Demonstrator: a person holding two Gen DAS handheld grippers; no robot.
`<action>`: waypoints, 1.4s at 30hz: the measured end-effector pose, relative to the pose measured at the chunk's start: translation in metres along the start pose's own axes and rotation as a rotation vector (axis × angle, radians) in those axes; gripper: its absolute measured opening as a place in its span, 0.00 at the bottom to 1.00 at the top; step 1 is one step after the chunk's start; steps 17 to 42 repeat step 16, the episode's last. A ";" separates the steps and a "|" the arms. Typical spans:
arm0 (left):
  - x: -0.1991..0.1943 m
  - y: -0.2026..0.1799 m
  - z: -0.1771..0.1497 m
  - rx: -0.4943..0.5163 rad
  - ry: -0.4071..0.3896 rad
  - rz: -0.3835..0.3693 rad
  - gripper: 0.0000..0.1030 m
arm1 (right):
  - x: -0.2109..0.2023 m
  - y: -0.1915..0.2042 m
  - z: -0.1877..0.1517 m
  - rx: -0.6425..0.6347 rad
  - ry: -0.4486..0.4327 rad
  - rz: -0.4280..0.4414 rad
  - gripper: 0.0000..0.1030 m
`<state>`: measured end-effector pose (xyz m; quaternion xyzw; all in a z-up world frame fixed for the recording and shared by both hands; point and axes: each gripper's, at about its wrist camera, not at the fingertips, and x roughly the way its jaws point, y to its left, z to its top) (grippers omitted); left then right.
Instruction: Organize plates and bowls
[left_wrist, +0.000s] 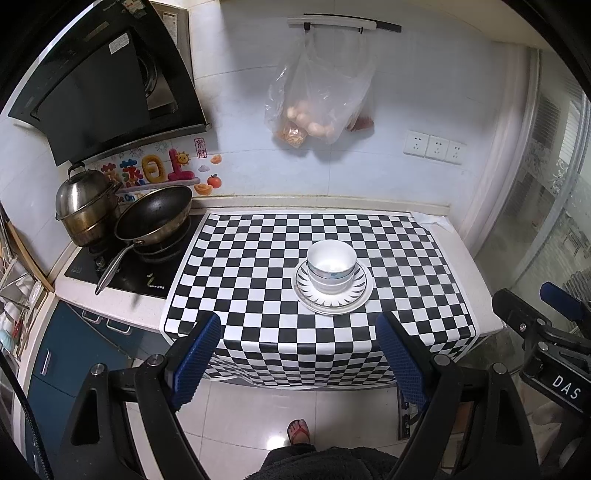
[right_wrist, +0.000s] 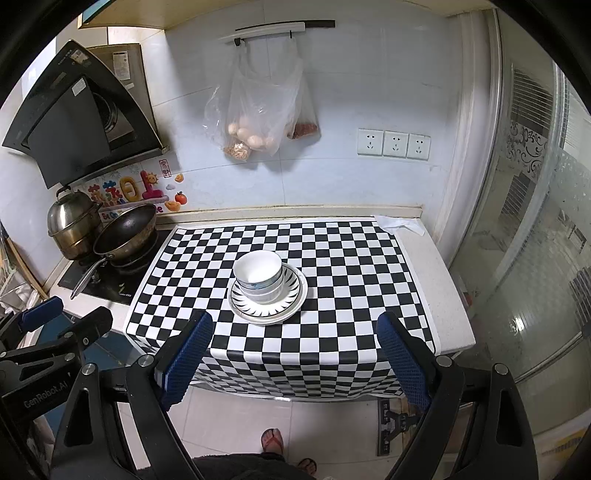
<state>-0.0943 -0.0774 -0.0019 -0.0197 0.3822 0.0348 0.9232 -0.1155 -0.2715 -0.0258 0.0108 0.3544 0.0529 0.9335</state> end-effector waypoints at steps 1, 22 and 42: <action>0.000 0.001 0.000 0.001 -0.001 -0.002 0.83 | 0.000 -0.001 0.000 0.000 0.000 -0.002 0.90; 0.001 0.008 0.005 0.006 -0.014 -0.007 0.83 | 0.008 -0.005 -0.001 -0.004 0.011 -0.004 0.90; 0.001 0.008 0.005 0.006 -0.014 -0.007 0.83 | 0.008 -0.005 -0.001 -0.004 0.011 -0.004 0.90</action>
